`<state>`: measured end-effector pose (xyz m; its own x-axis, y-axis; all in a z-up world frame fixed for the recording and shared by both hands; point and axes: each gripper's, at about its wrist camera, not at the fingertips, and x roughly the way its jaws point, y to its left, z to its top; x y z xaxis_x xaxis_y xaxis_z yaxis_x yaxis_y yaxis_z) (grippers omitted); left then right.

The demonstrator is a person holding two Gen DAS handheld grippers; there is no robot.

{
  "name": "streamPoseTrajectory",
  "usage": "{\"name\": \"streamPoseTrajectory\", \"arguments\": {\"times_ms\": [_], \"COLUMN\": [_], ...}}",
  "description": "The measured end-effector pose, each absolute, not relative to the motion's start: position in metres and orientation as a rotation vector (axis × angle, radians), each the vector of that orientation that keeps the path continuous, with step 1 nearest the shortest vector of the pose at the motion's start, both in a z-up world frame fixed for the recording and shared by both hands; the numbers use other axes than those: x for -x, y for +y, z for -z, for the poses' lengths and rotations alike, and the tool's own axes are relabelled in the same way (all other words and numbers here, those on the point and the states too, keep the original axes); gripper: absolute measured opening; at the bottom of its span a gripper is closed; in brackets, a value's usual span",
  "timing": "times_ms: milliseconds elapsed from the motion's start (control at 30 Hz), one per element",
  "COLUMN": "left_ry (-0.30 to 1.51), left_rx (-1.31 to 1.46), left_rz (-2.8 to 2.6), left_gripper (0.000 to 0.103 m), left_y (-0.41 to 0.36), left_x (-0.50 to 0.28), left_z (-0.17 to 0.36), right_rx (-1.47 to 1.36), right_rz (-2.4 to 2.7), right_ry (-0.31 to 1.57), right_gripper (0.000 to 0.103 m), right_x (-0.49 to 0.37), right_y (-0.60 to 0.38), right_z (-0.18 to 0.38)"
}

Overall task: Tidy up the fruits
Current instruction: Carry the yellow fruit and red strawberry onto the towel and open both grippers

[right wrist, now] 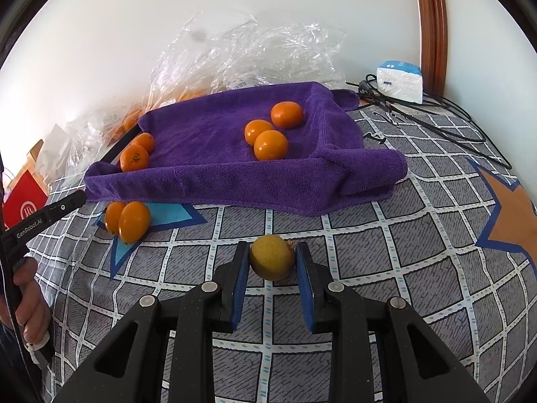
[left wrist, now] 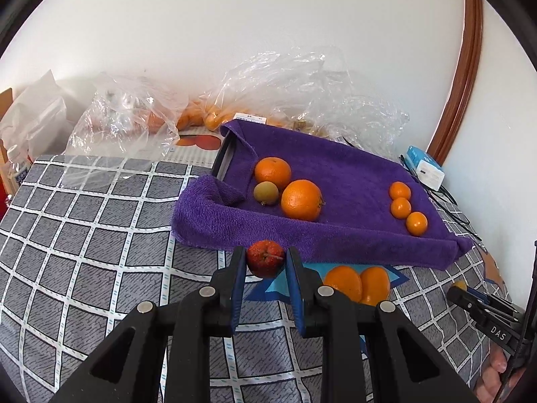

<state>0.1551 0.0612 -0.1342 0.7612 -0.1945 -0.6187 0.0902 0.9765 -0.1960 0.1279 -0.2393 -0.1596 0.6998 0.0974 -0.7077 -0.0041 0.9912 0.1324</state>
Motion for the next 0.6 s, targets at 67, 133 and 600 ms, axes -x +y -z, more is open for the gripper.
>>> {"name": "streamPoseTrajectory", "arguments": {"times_ms": [67,133,600], "left_ry": [0.679,0.663,0.614], "left_rx": [0.156,0.162,0.237], "left_rz": [0.149,0.144,0.118], "left_gripper": [0.023,0.023,0.023], "left_y": [0.061,0.063,0.079], "left_x": [-0.153,-0.151,-0.148], "left_z": [0.132,0.130,0.119], "right_rx": [-0.132,-0.138,-0.201], "right_rz": [-0.058,-0.058,-0.049], "right_ry": [0.791,0.787,0.774], "right_gripper": [0.028,0.028,0.028], "right_x": [-0.128,-0.127,-0.125], "right_y": [-0.240,-0.242,-0.252], "right_z": [0.159,0.159,0.158]}}
